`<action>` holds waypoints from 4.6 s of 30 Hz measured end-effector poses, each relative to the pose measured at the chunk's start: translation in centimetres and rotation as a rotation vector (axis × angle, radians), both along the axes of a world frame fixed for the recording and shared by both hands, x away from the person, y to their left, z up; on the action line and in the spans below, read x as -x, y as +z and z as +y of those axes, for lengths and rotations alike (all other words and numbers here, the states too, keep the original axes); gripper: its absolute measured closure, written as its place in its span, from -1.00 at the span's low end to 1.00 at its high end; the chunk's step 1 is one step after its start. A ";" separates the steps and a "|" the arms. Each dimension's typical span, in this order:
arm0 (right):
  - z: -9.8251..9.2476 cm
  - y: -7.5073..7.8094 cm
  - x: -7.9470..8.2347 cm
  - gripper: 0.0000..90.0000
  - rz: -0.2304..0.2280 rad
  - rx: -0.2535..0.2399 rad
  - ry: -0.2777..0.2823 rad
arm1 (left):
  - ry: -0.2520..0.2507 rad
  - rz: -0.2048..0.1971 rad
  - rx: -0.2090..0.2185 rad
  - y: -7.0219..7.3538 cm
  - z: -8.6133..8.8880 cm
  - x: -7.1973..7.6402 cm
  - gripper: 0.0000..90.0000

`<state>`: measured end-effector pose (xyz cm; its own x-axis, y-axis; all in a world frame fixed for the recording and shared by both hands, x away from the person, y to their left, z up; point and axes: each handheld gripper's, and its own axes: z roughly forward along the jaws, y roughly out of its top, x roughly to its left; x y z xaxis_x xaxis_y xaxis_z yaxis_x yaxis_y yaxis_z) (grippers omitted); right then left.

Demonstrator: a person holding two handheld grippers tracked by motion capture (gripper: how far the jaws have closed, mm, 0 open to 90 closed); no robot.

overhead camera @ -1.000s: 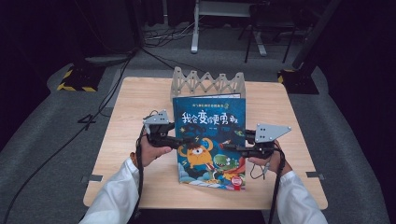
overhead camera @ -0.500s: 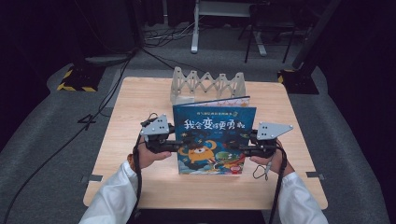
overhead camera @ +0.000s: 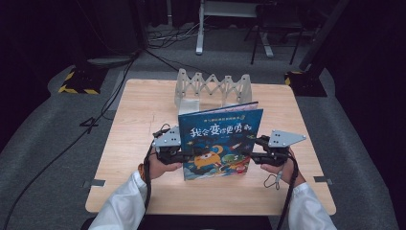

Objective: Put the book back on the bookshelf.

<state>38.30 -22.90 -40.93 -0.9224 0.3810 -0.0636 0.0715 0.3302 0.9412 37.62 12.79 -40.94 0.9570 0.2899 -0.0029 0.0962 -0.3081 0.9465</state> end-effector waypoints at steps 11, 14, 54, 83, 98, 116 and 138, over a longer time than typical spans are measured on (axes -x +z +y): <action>-2.0 -1.4 1.1 0.24 0.022 0.012 -0.077 | 0.024 -0.017 -0.001 -0.2 -0.3 0.8 0.64; -2.4 -1.9 1.2 0.24 0.031 0.028 -0.115 | 0.019 -0.014 0.002 -0.3 -0.3 0.8 0.69; -1.0 -4.5 0.6 0.46 -0.003 0.055 -0.142 | 0.053 -0.002 0.009 -1.0 -0.1 0.9 0.46; -4.9 -5.9 1.6 -0.03 0.070 0.191 -0.367 | 0.143 -0.115 0.017 -0.9 0.0 2.1 0.85; -7.1 -6.8 2.1 -0.03 0.097 0.198 -0.432 | 0.254 -0.161 0.041 0.7 2.3 1.9 0.85; -7.1 -7.2 1.9 -0.03 0.116 0.202 -0.425 | 0.403 -0.184 0.067 2.0 6.4 0.6 0.85; -6.9 -7.5 1.7 -0.03 0.127 0.212 -0.412 | 0.532 -0.186 0.108 3.6 8.9 -1.7 0.85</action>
